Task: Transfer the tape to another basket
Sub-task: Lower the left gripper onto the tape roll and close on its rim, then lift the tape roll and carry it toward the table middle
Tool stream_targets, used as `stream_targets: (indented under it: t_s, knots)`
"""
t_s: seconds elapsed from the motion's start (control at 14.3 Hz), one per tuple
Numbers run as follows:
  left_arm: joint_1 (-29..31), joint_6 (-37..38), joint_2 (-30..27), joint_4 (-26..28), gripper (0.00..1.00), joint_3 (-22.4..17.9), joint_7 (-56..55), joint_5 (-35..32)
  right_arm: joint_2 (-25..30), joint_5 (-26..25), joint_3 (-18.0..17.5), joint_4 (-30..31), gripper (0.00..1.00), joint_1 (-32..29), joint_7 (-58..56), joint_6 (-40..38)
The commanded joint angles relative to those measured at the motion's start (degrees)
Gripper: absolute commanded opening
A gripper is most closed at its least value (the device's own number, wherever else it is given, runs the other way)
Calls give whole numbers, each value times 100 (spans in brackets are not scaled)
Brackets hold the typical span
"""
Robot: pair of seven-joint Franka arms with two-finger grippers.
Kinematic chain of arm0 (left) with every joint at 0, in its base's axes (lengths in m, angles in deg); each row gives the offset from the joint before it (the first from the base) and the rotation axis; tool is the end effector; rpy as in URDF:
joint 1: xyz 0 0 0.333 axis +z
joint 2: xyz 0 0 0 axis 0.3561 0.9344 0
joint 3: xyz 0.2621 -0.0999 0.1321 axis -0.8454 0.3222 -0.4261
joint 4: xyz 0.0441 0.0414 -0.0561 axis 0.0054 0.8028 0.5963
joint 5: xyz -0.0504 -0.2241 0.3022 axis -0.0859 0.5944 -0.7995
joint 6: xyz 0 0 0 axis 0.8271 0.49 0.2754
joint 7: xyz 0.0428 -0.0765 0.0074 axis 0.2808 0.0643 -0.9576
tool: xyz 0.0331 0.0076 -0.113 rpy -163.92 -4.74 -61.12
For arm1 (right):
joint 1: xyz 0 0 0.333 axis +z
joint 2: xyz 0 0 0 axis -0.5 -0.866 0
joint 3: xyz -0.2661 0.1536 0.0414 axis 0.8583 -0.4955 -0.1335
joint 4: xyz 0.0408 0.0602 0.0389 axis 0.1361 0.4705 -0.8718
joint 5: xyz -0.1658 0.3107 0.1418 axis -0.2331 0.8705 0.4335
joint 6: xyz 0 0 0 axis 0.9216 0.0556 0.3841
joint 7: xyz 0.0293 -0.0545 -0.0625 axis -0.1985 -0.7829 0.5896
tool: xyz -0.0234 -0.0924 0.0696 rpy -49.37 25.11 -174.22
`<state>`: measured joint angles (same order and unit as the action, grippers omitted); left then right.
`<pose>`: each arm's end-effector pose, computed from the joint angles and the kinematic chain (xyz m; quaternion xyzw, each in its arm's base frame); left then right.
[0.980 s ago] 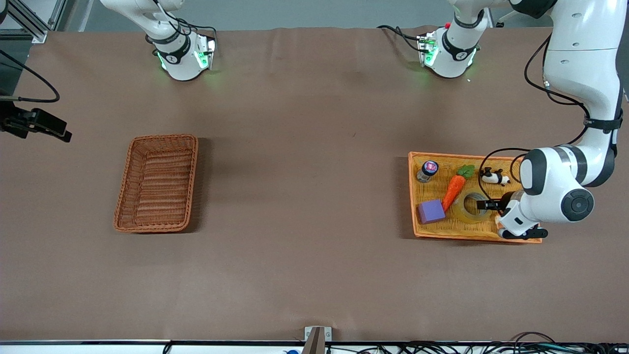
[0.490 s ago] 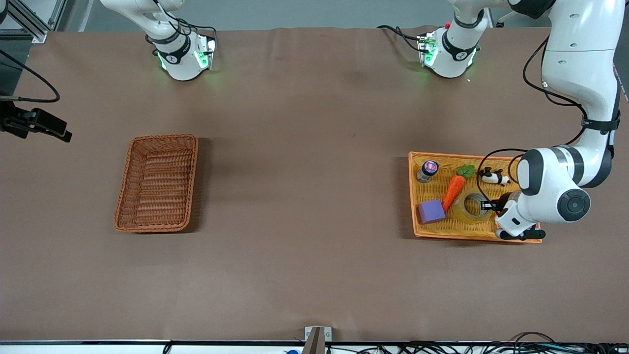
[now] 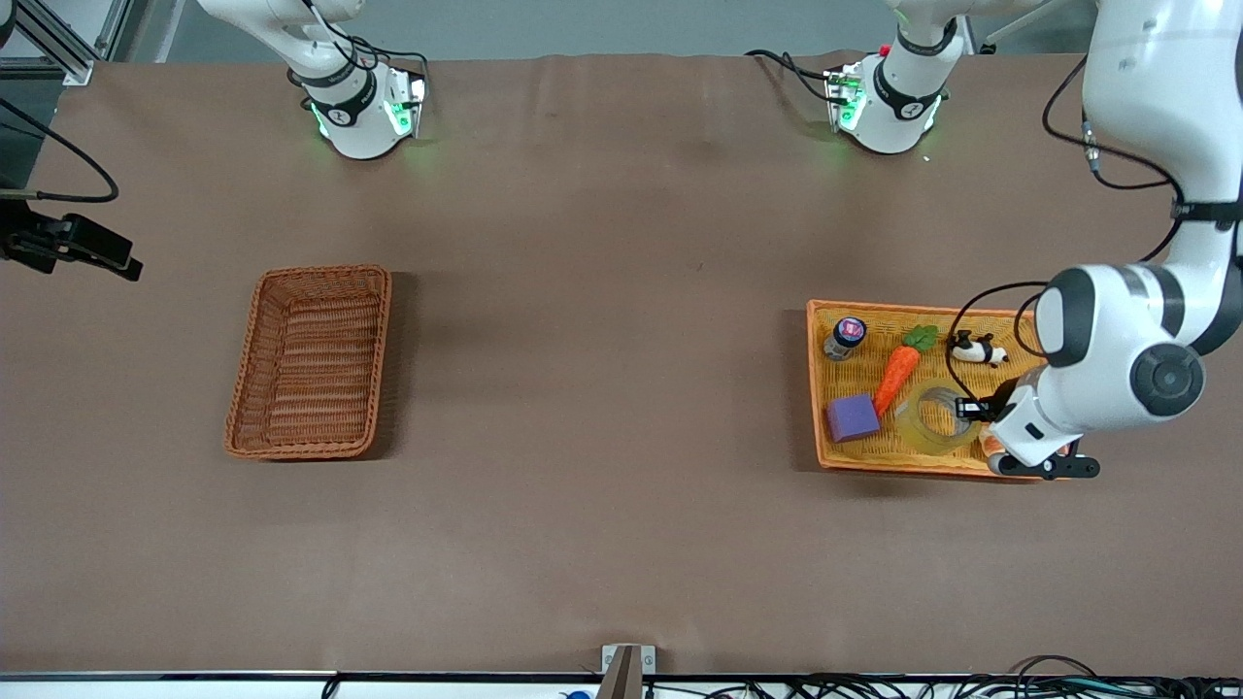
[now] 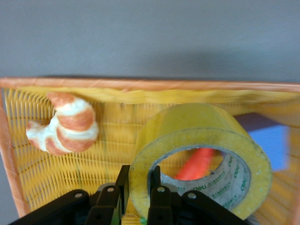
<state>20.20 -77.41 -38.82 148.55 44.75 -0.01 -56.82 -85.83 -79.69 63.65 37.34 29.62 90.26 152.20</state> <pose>0.6432 -0.0421 0.3255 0.9980 -0.0415 -0.0481 0.0042 0.5491 -0.0232 0.6154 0.9983 -0.0523 -0.0240 0.0035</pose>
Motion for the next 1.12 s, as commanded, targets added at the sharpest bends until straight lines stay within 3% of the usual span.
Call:
stream_targets:
  t_s: [0.0, 0.28, 0.63, 0.84, 1.05]
  knots:
    - [-126, 532, -206, -302, 2, 437, -99, -75, 165, 104, 24, 175, 100, 12, -57, 21]
    - [-1222, 684, 100, -689, 4, 623, -1370, -241, 165, 104, 24, 176, 100, 12, -57, 21]
    - [-2796, 623, 1734, -2234, 3, 624, -2384, -233, 165, 104, 33, 184, 100, 12, -57, 21]
    - [-3377, 2, 2254, -2842, 2, 589, -2402, -224, 165, 104, 33, 184, 100, 12, -66, 21]
    - [-3580, -291, 2439, -3072, 3, 632, -2437, -163, 165, 104, 33, 184, 100, 12, -66, 21]
